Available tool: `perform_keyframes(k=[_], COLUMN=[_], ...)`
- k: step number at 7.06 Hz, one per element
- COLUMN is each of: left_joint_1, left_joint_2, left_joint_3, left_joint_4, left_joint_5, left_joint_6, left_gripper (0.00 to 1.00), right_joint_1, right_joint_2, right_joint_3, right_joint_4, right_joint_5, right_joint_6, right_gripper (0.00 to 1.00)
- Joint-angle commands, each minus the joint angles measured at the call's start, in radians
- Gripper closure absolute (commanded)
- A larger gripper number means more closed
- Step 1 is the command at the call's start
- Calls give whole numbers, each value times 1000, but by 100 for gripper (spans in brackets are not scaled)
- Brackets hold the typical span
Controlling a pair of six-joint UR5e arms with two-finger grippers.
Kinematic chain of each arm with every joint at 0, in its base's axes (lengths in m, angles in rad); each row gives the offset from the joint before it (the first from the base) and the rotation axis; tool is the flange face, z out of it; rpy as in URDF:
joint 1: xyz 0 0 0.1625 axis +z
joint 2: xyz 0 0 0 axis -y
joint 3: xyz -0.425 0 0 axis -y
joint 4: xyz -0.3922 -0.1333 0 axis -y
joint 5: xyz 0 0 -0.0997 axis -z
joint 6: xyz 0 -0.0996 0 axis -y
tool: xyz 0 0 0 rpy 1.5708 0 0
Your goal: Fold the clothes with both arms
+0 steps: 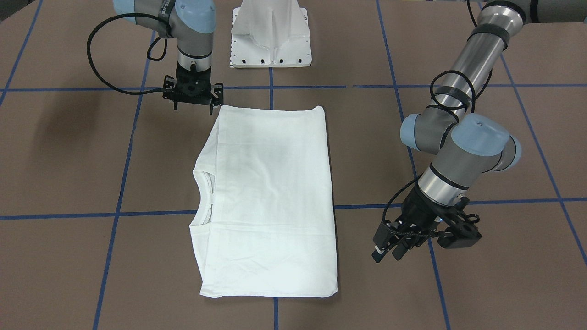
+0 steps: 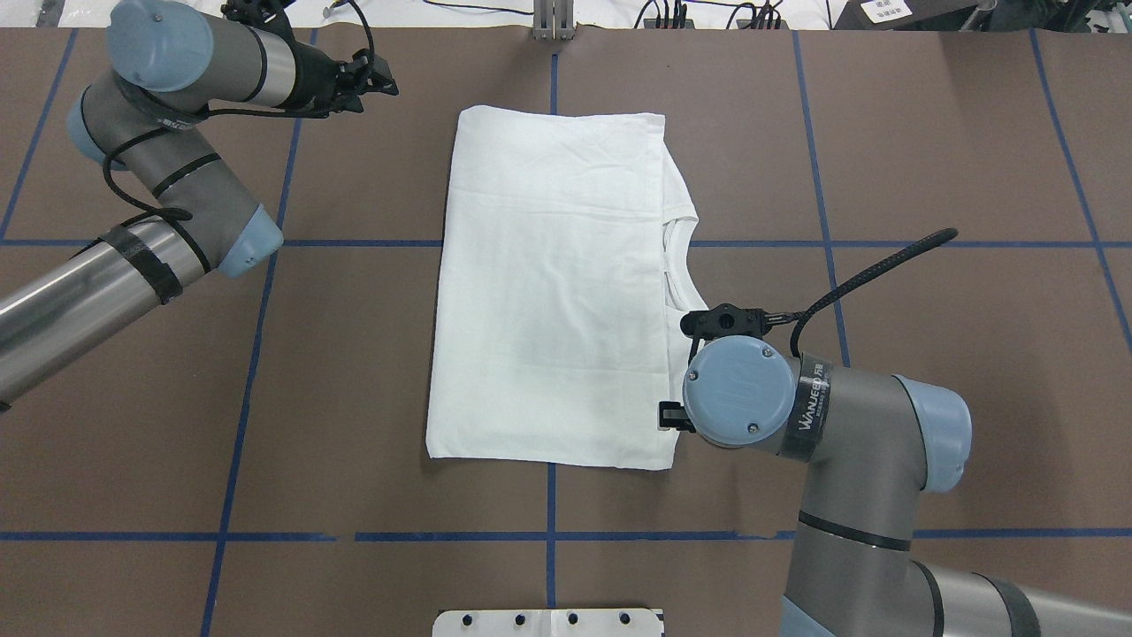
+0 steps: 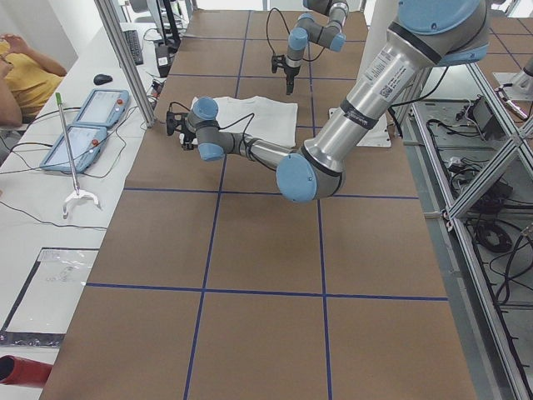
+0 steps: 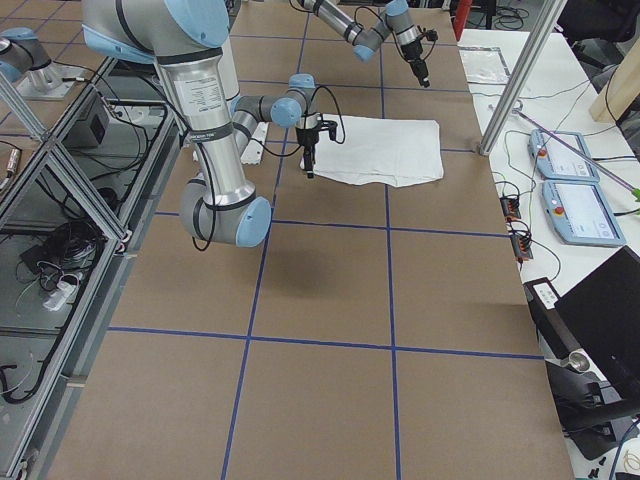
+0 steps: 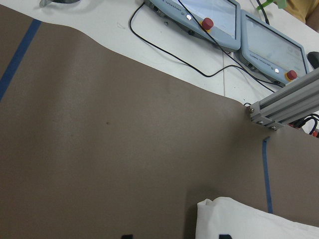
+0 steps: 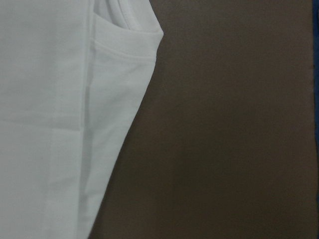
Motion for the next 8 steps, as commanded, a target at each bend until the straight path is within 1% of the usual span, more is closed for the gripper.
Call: perform_keyframes(k=[1,2,3,5,7,8], left_joint_1=[0,0,0,0,3,3], left_joint_2=[0,0,0,0,14,21], left_joint_3=[-1,-1,-1,-3,-27,-35], left_joint_4=[0,0,0,-1,-1,0], left_joint_5=[0,2,2,3,8,8], left_joint_6=[-1,-3,-3,-1,-4,-4], left_gripper=[35,35,35,35,35,35], right_joint_1=[-41,-73,-113,-129,-126,-127], right_joint_2=[-8,-23,-25,-17,-24,-27], right_joint_3=[-3,-27,-77,-96,-101,-101], right_joint_4=[163,254,315,340,337,333], right_joint_5=[-17,-84,-170,-191,-191,-191], right_joint_6=[487,687,851,900,929,929], right_gripper=[0,0,0,2,11,18])
